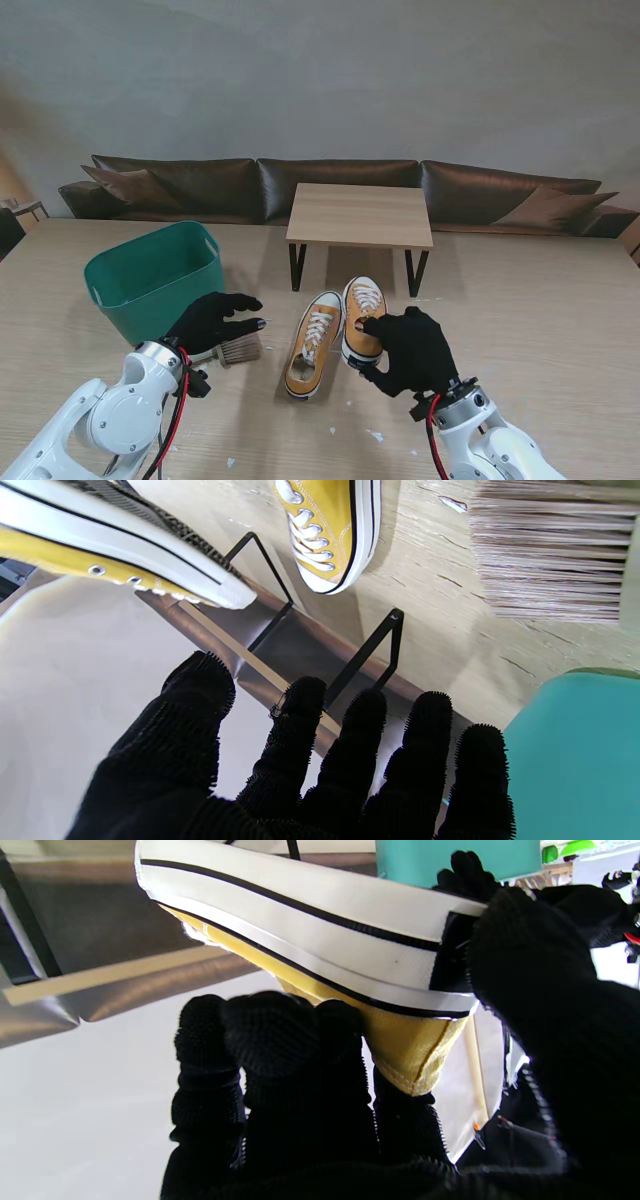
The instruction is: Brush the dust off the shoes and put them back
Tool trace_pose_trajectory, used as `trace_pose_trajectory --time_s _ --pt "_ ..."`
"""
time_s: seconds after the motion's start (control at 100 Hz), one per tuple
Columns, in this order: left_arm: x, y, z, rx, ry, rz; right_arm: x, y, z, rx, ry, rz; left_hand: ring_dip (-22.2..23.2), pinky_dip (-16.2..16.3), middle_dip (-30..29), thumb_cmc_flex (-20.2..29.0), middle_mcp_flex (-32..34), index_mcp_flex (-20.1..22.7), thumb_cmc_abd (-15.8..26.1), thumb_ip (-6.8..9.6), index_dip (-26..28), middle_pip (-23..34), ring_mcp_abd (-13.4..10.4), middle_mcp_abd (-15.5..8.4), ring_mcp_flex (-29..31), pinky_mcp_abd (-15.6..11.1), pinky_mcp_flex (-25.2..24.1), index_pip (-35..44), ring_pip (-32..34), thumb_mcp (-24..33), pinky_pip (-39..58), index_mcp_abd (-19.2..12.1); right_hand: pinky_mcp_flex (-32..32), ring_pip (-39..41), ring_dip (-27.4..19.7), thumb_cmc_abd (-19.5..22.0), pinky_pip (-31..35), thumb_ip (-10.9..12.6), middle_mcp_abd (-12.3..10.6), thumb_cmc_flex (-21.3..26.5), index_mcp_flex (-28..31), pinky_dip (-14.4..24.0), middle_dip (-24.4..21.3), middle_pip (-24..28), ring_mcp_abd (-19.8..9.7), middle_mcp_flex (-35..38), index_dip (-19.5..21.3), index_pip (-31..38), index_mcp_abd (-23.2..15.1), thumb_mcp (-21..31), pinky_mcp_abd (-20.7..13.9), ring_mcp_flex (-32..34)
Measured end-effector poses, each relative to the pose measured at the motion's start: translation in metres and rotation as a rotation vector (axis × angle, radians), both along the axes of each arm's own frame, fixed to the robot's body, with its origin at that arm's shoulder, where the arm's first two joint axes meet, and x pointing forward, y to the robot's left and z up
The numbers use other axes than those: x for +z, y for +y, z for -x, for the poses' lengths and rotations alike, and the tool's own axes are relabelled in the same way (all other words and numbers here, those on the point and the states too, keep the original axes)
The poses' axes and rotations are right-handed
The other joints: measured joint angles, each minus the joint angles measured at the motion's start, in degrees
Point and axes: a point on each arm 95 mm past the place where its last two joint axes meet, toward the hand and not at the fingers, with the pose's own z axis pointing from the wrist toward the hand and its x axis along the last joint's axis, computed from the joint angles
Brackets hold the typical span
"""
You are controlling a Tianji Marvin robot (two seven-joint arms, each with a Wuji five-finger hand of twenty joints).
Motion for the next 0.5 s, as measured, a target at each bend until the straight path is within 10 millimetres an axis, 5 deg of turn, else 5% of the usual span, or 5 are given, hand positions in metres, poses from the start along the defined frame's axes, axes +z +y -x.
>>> trace_pose_trajectory --time_s 0.5 --pt "-0.002 -0.002 -0.002 -0.001 0.018 -0.005 -0.042 -0.002 -0.039 -0.057 0.081 0.09 0.0 3.5 0.0 0.0 0.0 0.0 0.0 0.0 0.0 0.0 0.0 0.0 0.0 0.1 1.0 0.0 0.0 0.0 -3.4 0.0 0.0 0.0 0.0 0.0 0.0 0.0 0.1 0.0 0.0 0.0 0.0 0.0 0.1 0.0 0.0 0.0 0.1 0.0 0.0 0.0"
